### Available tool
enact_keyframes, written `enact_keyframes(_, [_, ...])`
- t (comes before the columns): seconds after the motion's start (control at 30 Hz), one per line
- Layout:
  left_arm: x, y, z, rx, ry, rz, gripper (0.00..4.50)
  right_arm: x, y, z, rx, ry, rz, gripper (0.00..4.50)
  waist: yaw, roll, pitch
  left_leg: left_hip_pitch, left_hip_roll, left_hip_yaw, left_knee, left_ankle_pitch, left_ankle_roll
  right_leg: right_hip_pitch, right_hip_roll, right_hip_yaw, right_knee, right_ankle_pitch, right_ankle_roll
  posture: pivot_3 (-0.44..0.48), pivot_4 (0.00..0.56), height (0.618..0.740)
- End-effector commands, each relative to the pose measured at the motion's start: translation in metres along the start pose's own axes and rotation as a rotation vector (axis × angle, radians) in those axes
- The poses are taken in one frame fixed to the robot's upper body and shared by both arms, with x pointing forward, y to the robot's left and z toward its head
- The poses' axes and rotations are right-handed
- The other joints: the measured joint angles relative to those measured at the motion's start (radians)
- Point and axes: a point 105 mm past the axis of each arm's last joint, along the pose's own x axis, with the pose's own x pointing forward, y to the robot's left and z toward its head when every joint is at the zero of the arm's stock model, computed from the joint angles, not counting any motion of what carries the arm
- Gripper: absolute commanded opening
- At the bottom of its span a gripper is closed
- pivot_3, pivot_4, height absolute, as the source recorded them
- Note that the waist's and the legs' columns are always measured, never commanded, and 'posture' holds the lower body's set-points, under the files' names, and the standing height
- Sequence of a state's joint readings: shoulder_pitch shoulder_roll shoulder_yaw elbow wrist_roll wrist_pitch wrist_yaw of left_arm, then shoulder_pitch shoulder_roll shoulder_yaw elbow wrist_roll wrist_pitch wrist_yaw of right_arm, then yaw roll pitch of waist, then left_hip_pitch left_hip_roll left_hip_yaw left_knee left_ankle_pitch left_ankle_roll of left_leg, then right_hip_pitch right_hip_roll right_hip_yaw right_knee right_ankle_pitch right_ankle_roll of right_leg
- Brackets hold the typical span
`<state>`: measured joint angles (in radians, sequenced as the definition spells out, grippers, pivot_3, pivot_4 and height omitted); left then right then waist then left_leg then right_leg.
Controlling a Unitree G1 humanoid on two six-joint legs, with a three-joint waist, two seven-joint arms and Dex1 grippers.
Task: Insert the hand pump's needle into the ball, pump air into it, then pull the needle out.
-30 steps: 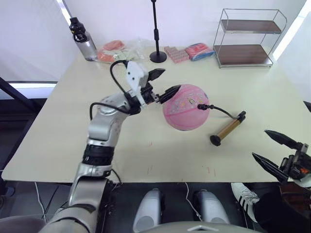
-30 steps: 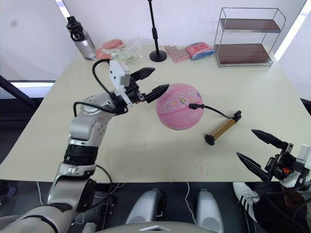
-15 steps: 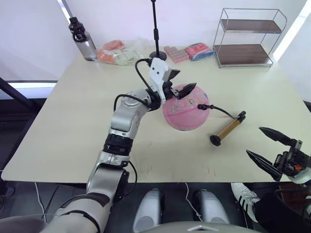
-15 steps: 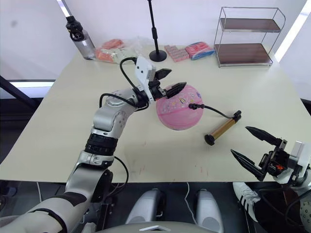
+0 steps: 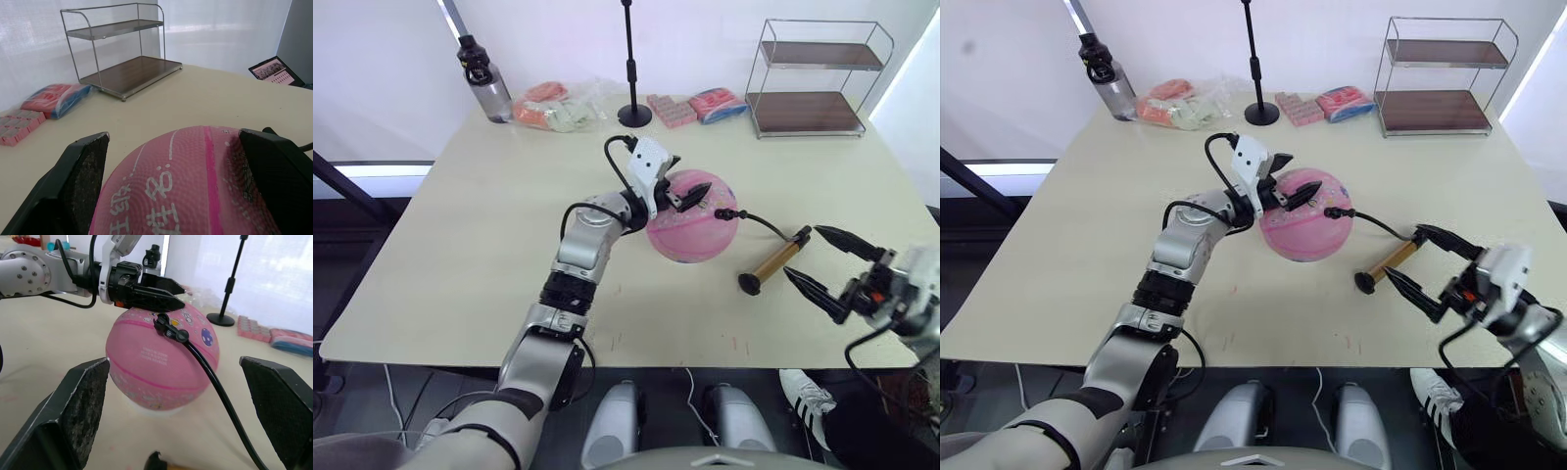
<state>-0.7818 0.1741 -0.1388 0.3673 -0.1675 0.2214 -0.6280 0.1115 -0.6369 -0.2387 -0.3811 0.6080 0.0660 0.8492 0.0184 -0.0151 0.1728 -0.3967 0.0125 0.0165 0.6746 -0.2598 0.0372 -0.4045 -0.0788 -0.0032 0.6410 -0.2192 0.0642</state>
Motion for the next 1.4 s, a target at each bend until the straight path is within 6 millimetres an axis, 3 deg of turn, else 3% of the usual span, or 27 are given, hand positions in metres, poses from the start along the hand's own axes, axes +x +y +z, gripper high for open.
enact_keyframes(0.03, [0.003, -0.009, -0.029, -0.018, 0.094, -0.006, 4.5, 0.018, 0.001, 0.008, -0.062, 0.036, 0.032, 4.45, 0.004, 0.0, 0.0, 0.0, 0.0, 0.0, 0.0, 0.0, 0.0, 0.0, 0.0, 0.0, 0.0, 0.0, 0.0, 0.0, 0.15, 0.74])
enact_keyframes(0.3, [0.006, -0.012, -0.034, -0.013, 0.1, -0.011, 4.5, 0.059, -0.018, 0.003, -0.29, 0.25, 0.158, 4.45, 0.009, 0.0, -0.001, -0.001, -0.002, 0.0, 0.003, 0.0, 0.0, 0.001, -0.001, 0.0, 0.0, 0.001, 0.002, 0.0, 0.15, 0.74])
enact_keyframes(0.43, [0.007, -0.014, -0.035, -0.008, 0.098, -0.015, 4.5, 0.078, -0.038, 0.004, -0.318, 0.33, 0.149, 4.45, 0.012, -0.002, -0.002, -0.002, -0.002, -0.002, 0.005, 0.0, 0.0, 0.002, -0.002, -0.002, 0.0, 0.001, 0.002, 0.0, 0.15, 0.74])
enact_keyframes(0.9, [0.008, -0.014, -0.037, -0.006, 0.103, -0.007, 4.5, 0.104, -0.033, 0.007, -0.52, 0.393, 0.346, 4.45, 0.017, -0.002, -0.002, -0.002, -0.002, -0.003, 0.005, 0.0, 0.0, 0.002, -0.002, -0.003, 0.0, 0.001, 0.002, 0.0, 0.15, 0.74])
enact_keyframes(1.03, [0.008, -0.014, -0.038, -0.004, 0.106, -0.007, 4.5, 0.109, -0.03, 0.011, -0.522, 0.389, 0.359, 3.35, 0.018, -0.002, -0.002, -0.002, -0.002, -0.003, 0.005, 0.0, 0.0, 0.002, -0.002, -0.003, 0.0, 0.001, 0.002, 0.0, 0.15, 0.74])
enact_keyframes(1.07, [0.009, -0.014, -0.038, -0.004, 0.105, -0.007, 4.5, 0.11, -0.029, 0.011, -0.525, 0.388, 0.364, 2.79, 0.018, -0.002, -0.002, -0.002, -0.002, -0.003, 0.005, 0.0, 0.0, 0.002, -0.002, -0.003, 0.0, 0.001, 0.002, 0.0, 0.15, 0.74])
enact_keyframes(1.17, [0.009, -0.015, -0.038, -0.005, 0.104, -0.007, 4.5, 0.112, -0.026, 0.011, -0.524, 0.379, 0.37, 1.74, 0.018, -0.002, -0.002, -0.002, -0.002, -0.003, 0.005, 0.0, 0.0, 0.002, -0.002, -0.003, 0.0, 0.001, 0.002, 0.0, 0.15, 0.74])
enact_keyframes(1.23, [0.009, -0.015, -0.038, -0.006, 0.105, -0.005, 4.5, 0.113, -0.025, 0.011, -0.528, 0.377, 0.373, 0.6, 0.018, -0.002, -0.002, -0.002, -0.002, -0.003, 0.005, 0.0, 0.0, 0.002, -0.002, -0.003, 0.0, 0.001, 0.002, 0.0, 0.15, 0.74])
enact_keyframes(1.27, [0.01, -0.014, -0.038, -0.007, 0.105, -0.003, 4.5, 0.112, -0.024, 0.01, -0.531, 0.38, 0.376, 0.37, 0.018, -0.002, -0.002, -0.002, -0.002, -0.003, 0.005, 0.0, 0.0, 0.002, -0.002, -0.003, 0.0, 0.001, 0.002, 0.0, 0.15, 0.74])
enact_keyframes(1.4, [0.009, -0.012, -0.04, -0.013, 0.11, 0.018, 4.5, 0.111, -0.023, 0.011, -0.535, 0.374, 0.378, 0.37, 0.018, -0.002, -0.002, -0.002, -0.002, -0.003, 0.005, 0.0, 0.0, 0.002, -0.002, -0.003, 0.0, 0.001, 0.002, 0.0, 0.15, 0.74])
